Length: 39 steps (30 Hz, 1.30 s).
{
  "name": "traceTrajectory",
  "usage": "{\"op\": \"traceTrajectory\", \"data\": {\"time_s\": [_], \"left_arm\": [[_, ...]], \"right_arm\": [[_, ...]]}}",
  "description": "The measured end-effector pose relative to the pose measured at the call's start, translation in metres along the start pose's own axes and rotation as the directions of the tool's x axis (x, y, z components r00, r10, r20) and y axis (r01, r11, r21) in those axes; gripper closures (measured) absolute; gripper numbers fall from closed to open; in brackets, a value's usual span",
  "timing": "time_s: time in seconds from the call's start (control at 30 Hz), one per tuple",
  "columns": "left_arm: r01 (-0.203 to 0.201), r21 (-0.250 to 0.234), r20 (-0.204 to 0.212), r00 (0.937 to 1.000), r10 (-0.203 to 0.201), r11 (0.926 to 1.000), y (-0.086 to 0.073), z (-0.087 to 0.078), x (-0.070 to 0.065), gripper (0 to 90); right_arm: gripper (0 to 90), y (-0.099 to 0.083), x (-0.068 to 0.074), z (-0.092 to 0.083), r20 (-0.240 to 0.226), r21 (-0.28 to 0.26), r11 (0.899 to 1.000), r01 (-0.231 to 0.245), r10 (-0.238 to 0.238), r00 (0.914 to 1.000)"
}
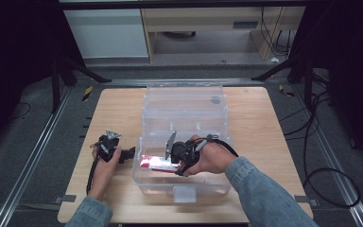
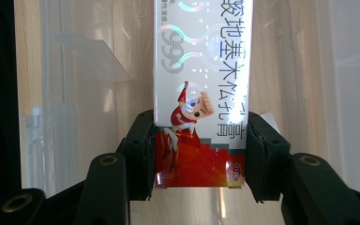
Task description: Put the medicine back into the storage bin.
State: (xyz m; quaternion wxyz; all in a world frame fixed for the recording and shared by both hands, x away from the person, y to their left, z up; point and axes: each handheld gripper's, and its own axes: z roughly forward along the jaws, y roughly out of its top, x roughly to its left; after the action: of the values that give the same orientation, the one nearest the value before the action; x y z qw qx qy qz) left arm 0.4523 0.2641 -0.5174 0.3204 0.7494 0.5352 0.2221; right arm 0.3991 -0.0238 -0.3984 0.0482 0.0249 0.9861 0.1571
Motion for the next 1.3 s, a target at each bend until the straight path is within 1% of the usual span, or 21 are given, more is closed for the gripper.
{"op": "traceTrajectory", "data": {"time_s": [0.07, 0.1, 0.27, 0.3, 0.47, 0.8, 0.87, 1.1, 1.23, 1.3], "left_arm": [[0.000, 0.000, 0.000, 1.0000, 0.000, 1.0000, 0.000, 0.000, 0.000, 0.0], [0.000, 0.000, 0.000, 1.0000, 0.000, 1.0000, 0.000, 0.000, 0.000, 0.0], [-0.001, 0.000, 0.001, 1.0000, 0.001, 1.0000, 0.000, 0.000, 0.000, 0.0], [-0.001, 0.000, 0.001, 1.0000, 0.001, 1.0000, 0.000, 0.000, 0.000, 0.0], [-0.001, 0.000, 0.001, 1.0000, 0.001, 1.0000, 0.000, 0.000, 0.000, 0.0], [-0.003, 0.000, 0.002, 1.0000, 0.003, 1.0000, 0.000, 0.000, 0.000, 0.0], [-0.003, 0.000, 0.003, 1.0000, 0.003, 1.0000, 0.000, 0.000, 0.000, 0.0], [-0.003, -0.001, 0.003, 1.0000, 0.003, 1.0000, 0.000, 0.000, 0.000, 0.0], [-0.003, -0.001, 0.004, 1.0000, 0.003, 1.0000, 0.000, 0.000, 0.000, 0.0], [-0.003, -0.001, 0.003, 1.0000, 0.003, 1.0000, 0.000, 0.000, 0.000, 0.0]], "right_arm": [[51.5, 0.001, 0.000, 0.002, -0.002, 0.000, 1.000, 0.004, -0.004, 1.0000], [51.5, 0.003, 0.000, 0.005, -0.003, 0.016, 1.000, 0.010, -0.010, 0.9999], [51.5, 0.004, 0.000, 0.009, -0.007, 0.024, 1.000, 0.016, -0.016, 0.9998], [51.5, 0.004, 0.000, 0.012, -0.015, 0.026, 0.999, 0.021, -0.021, 0.9997], [51.5, 0.005, 0.000, 0.017, -0.021, 0.034, 0.999, 0.017, -0.016, 0.9996], [51.5, 0.010, -0.003, 0.028, -0.035, 0.060, 0.998, 0.030, -0.028, 0.9990], [51.5, 0.012, -0.002, 0.030, -0.035, 0.058, 0.998, 0.032, -0.030, 0.9989], [51.4, 0.014, -0.002, 0.036, -0.040, 0.079, 0.996, 0.040, -0.037, 0.9985], [51.3, 0.015, -0.002, 0.040, -0.033, 0.101, 0.994, 0.041, -0.037, 0.9987], [51.3, 0.015, -0.002, 0.041, -0.032, 0.100, 0.994, 0.042, -0.039, 0.9987]]}}
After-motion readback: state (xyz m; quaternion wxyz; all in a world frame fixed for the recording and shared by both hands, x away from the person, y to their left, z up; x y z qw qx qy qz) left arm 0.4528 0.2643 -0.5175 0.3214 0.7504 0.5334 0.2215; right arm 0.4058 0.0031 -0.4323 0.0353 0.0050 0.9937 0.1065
